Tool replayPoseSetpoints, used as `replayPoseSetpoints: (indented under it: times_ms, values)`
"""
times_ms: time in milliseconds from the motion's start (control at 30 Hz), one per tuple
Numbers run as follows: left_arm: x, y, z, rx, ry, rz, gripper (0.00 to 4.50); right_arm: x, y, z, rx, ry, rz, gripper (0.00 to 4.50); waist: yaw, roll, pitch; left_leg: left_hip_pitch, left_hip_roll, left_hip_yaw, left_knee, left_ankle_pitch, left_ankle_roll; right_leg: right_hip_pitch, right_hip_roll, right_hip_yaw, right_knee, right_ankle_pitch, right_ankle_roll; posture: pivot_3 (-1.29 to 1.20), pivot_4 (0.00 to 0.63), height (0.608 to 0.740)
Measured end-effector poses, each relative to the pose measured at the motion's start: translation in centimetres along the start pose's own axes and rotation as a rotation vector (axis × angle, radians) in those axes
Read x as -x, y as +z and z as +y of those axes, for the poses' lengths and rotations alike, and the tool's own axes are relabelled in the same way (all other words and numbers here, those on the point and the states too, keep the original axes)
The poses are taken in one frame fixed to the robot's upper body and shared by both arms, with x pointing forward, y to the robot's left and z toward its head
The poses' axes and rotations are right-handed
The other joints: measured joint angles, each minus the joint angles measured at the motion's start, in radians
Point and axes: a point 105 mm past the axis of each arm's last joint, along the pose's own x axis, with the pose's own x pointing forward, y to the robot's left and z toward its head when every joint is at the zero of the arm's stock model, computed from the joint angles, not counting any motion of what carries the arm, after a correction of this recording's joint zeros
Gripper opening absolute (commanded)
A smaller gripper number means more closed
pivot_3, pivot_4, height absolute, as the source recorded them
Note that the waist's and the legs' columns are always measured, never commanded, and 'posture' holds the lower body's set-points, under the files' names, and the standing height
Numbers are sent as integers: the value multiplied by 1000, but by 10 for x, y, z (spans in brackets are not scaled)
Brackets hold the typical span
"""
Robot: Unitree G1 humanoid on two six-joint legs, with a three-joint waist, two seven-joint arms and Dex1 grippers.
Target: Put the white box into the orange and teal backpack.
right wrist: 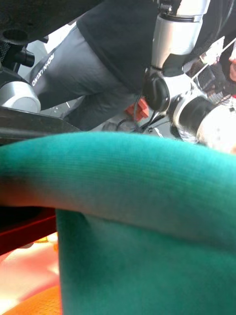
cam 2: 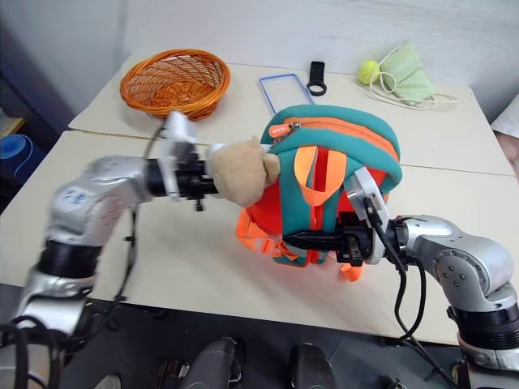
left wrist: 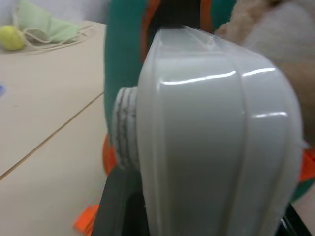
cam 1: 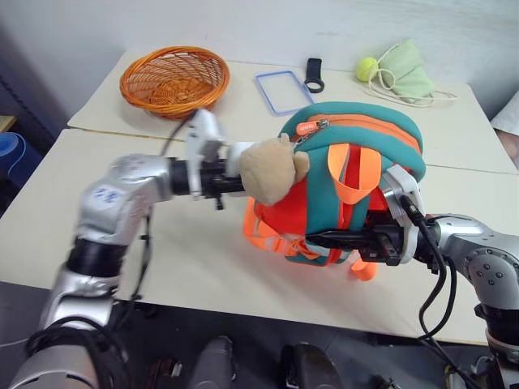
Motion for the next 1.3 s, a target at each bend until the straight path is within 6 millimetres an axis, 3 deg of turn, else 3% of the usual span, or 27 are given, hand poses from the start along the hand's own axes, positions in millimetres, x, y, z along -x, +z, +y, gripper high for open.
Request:
replayPoseSetpoints:
  times_ms: [67,200,433,533,667,733,833,1000,1200,1300]
  values:
    - [-19,5,0,-22,-46,6,1188,-1,0,0,-1,5,-4,29,-1,0,0,-1,0,0,1,-1,1,0,0,0,0,1,1,0,150,740]
    - [-39,16,1,-44,-111,-26,2518,-3,-1,1,-6,10,-20,0,-11,0,0,-1,0,2,1,-1,1,-1,0,1,0,1,2,0,150,740]
    - [-25,9,0,-88,-138,-107,4455,-9,-6,2,14,-18,-62,0,-25,0,0,-1,1,1,2,0,0,-2,1,1,1,1,2,0,150,740]
    - [-2,5,8,-98,-102,-118,4455,-9,-7,0,24,-39,-60,0,-31,0,0,-1,1,1,2,0,0,-2,1,1,2,1,2,0,150,740]
    - [52,-3,15,-104,-72,-69,4455,-8,-7,-2,49,-58,-60,0,-36,1,0,0,2,1,1,1,-1,-2,1,1,2,1,2,0,150,740]
    - [79,-10,11,-86,-83,-9,4455,-8,-6,-4,62,-66,-60,0,-36,1,0,0,2,1,1,0,0,-2,1,2,2,1,2,0,150,740]
    - [96,-8,-1,-62,-114,9,4455,-7,-6,-7,68,-74,-62,0,-25,1,0,-1,1,0,2,-1,1,-2,-1,2,1,1,2,0,150,740]
    - [84,20,-24,-124,-122,-124,4455,-6,-5,-9,73,-68,-57,0,-19,1,0,-1,0,-1,3,-2,3,1,-2,2,-1,1,2,0,150,740]
    - [57,33,-57,-101,-153,-245,4455,-8,-8,-9,63,-58,-45,0,-30,1,0,1,1,-1,3,-1,1,2,-1,1,0,1,2,0,150,740]
    - [48,35,-61,-88,-139,-288,3819,-8,-9,-9,60,-57,-42,0,-28,1,0,3,1,-2,3,-1,1,5,0,1,0,1,2,0,150,740]
